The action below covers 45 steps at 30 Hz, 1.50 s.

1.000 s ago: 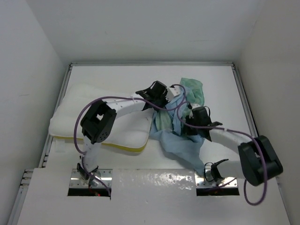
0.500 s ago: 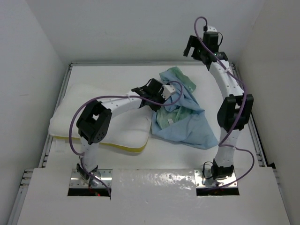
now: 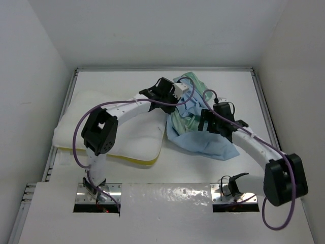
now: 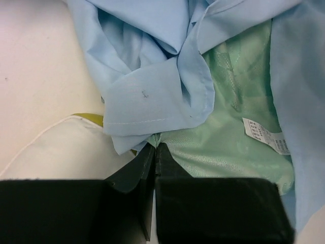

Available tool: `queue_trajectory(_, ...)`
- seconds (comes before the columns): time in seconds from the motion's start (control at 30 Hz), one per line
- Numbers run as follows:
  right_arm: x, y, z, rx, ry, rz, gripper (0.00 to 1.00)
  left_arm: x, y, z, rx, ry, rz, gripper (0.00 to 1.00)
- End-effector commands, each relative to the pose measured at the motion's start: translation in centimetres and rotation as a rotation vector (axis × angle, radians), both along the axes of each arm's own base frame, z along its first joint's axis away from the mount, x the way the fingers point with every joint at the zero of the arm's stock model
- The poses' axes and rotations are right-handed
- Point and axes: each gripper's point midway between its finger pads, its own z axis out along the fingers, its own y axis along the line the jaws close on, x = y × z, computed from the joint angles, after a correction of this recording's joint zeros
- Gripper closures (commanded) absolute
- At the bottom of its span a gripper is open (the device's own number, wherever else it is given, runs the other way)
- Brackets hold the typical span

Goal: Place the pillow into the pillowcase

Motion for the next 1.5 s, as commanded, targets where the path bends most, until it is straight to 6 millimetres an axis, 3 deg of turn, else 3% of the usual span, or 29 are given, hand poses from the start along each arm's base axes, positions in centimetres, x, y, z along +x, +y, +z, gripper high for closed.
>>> queue_trajectory(0.0,3.9,-1.9,-0.5,-0.009,-0.092,-0.133,0.01,1.3,-0.2,3.2,-0.051,-0.06,0.022,1.0)
queue_trajectory(0.13,6.3,-5.0,-3.4,-0.08,0.007,-0.212,0.01,2.3,0.1,3.4,-0.027,-0.111,0.036,1.0)
queue_trajectory(0.2,5.7,-5.1,-6.3,-0.07,0.109,-0.209,0.14,3.2,0.3,3.6,-0.017,-0.145,0.055,1.0)
queue_trajectory(0.27,3.7,-5.9,-8.4,-0.098,0.176,-0.247,0.39,4.2,0.4,3.5,-0.008,-0.169,0.074,1.0)
queue_trajectory(0.3,2.5,-6.4,-9.1,-0.111,0.196,-0.274,0.77,5.4,0.6,4.3,-0.009,-0.199,0.104,1.0)
queue_trajectory(0.33,2.1,-6.9,-8.2,-0.106,0.156,-0.306,0.99,6.3,0.7,4.8,-0.022,-0.209,0.144,1.0)
queue_trajectory(0.37,1.3,-7.2,-7.9,-0.101,0.139,-0.344,1.0,7.1,0.8,4.3,-0.025,-0.204,0.176,1.0)
queue_trajectory(0.4,-0.9,-8.4,-8.6,-0.134,0.144,-0.383,1.0,9.0,1.5,5.8,-0.032,-0.249,0.248,1.0)
queue_trajectory(0.53,-4.6,-11.8,-4.0,-0.176,-0.009,-0.571,1.0,11.8,1.1,7.4,-0.066,-0.267,0.291,0.97)
queue_trajectory(0.57,-5.5,-12.5,-3.6,-0.183,-0.026,-0.616,1.0,12.0,0.6,6.1,-0.046,-0.244,0.268,0.88)
queue_trajectory(0.6,-6.8,-13.5,-3.3,-0.219,-0.023,-0.65,1.0,11.3,-0.6,7.1,-0.067,-0.209,0.197,0.55)
queue_trajectory(0.63,-6.8,-13.3,-2.6,-0.209,-0.051,-0.629,0.94,10.9,-1.1,7.2,-0.054,-0.198,0.127,0.38)
queue_trajectory(0.7,-5.2,-12.4,0.6,-0.205,-0.168,-0.475,0.41,8.7,-1.8,7.1,-0.034,-0.108,0.003,0.01)
queue_trajectory(0.73,-4.4,-11.0,1.7,-0.177,-0.203,-0.364,0.06,8.3,-1.2,7.2,-0.001,-0.113,-0.029,0.0)
queue_trajectory(0.77,-3.4,-10.6,4.0,-0.221,-0.269,-0.257,0.01,7.8,-0.4,8.3,0.016,-0.129,-0.035,0.0)
queue_trajectory(0.87,-0.2,-7.6,9.5,-0.24,-0.409,0.005,0.01,8.5,4.7,8.6,0.082,-0.116,0.025,0.0)
queue_trajectory(0.93,1.8,-5.4,9.7,-0.216,-0.357,0.139,0.12,9.9,9.7,8.1,0.122,-0.099,0.065,0.09)
queue_trajectory(0.97,3.5,-2.8,13.2,-0.157,-0.416,0.275,0.43,10.3,11.4,8.1,0.145,-0.102,0.065,0.25)
queue_trajectory(1.0,4.7,-1.3,11.0,-0.117,-0.309,0.349,0.82,10.2,14.4,7.1,0.194,-0.065,0.07,0.43)
queue_trajectory(1.03,5.7,0.1,11.3,-0.076,-0.294,0.406,0.84,10.1,16.0,6.9,0.264,-0.092,-0.008,0.45)
queue_trajectory(1.07,7.5,2.0,14.2,-0.021,-0.347,0.472,0.76,9.7,17.3,6.6,0.306,-0.091,-0.052,0.44)
queue_trajectory(1.1,9.3,3.2,12.1,0.007,-0.284,0.505,0.44,8.6,18.8,4.6,0.335,-0.049,-0.095,0.32)
queue_trajectory(1.13,10.4,4.0,12.0,0.016,-0.281,0.539,0.34,8.1,19.6,5.6,0.371,-0.112,-0.18,0.25)
queue_trajectory(1.17,12.5,5.2,11.6,0.022,-0.275,0.572,0.25,7.7,20.6,3.7,0.42,-0.134,-0.234,0.1)
queue_trajectory(1.2,13.3,5.5,13.4,0.011,-0.322,0.579,0.25,7.2,20.8,3.6,0.425,-0.14,-0.231,0.05)
queue_trajectory(1.23,14.6,5.9,10.7,0.012,-0.265,0.587,0.21,6.8,20.9,4.2,0.457,-0.19,-0.315,0.01)
queue_trajectory(1.27,16.1,6.4,11.6,0.006,-0.292,0.599,0.21,6.2,20.8,4.0,0.458,-0.195,-0.364,0.0)
queue_trajectory(1.37,17.9,7.7,9.1,0.035,-0.213,0.63,0.24,4.7,20.2,1.9,0.442,-0.135,-0.503,0.0)
queue_trajectory(1.47,17.5,9.3,6.7,0.019,-0.156,0.713,0.29,3.1,19.2,-1.3,0.404,0.003,-0.564,0.0)
